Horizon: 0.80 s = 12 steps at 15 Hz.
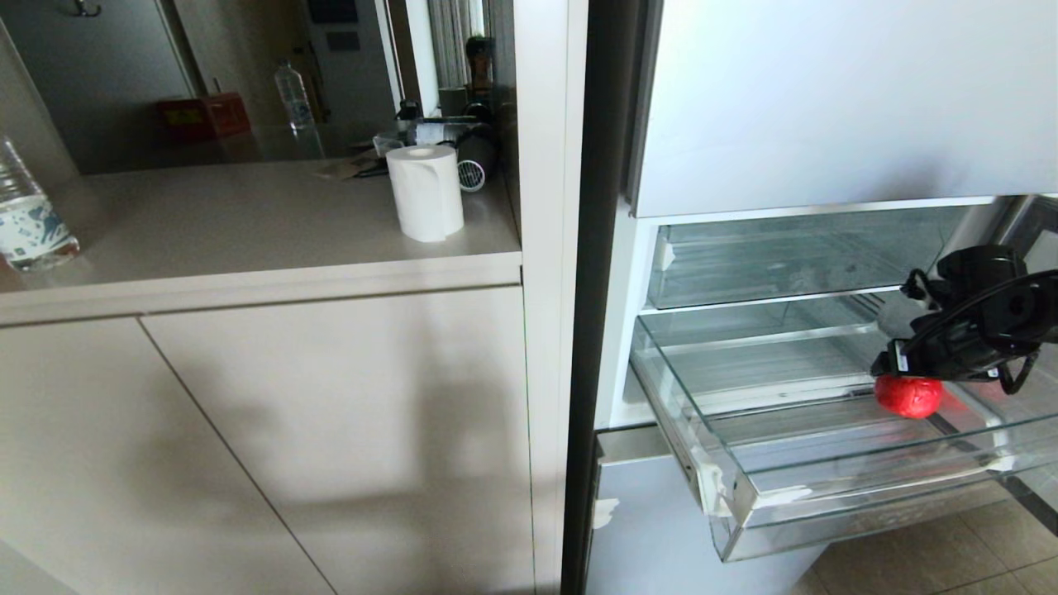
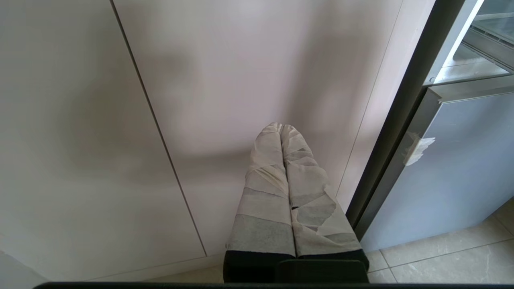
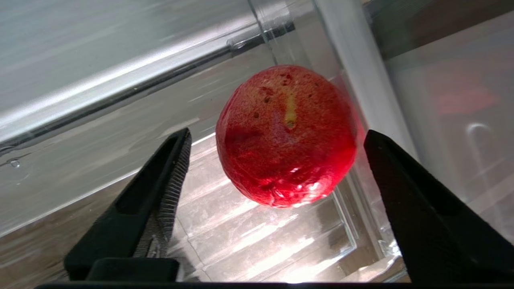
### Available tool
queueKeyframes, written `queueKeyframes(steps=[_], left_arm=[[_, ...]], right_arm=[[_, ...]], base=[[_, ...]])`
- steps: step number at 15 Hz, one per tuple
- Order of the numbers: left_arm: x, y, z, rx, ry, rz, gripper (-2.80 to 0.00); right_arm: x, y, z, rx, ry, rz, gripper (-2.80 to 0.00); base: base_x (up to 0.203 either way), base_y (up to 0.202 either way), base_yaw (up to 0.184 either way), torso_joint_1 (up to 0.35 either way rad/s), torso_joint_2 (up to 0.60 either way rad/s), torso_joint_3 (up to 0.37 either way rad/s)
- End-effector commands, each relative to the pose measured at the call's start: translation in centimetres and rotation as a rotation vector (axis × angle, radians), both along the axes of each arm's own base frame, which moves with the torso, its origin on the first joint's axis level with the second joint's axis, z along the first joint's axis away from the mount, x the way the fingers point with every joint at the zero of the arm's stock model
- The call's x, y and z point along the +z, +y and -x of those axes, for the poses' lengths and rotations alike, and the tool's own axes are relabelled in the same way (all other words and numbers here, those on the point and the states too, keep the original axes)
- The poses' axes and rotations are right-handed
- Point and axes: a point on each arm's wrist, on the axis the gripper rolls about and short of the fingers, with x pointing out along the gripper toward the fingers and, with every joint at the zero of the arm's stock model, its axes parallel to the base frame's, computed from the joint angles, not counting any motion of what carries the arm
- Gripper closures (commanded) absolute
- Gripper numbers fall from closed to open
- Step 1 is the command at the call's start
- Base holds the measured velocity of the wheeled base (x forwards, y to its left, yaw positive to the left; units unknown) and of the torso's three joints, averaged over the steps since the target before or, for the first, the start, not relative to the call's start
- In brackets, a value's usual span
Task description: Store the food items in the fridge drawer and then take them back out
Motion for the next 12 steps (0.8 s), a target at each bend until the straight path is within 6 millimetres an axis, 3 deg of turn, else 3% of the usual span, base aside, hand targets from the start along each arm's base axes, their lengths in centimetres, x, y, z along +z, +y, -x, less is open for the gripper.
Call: queueKeyframes(steps=[1,12], left_arm=[[0.0,0.0,0.0,0.0,0.0,0.0,0.0],[0.0,0.0,0.0,0.0,0.002,0.0,0.0]], right_arm=[[-0.6,0.0,-0.1,0.0,0.017,-0.008,-2.8],[-2.7,0.0,-0.6,0.003,0.06,-0.029,-2.8]], base=[[0.0,0.0,0.0,0.0,0.0,0.0],[0.0,0.0,0.0,0.0,0.0,0.0]])
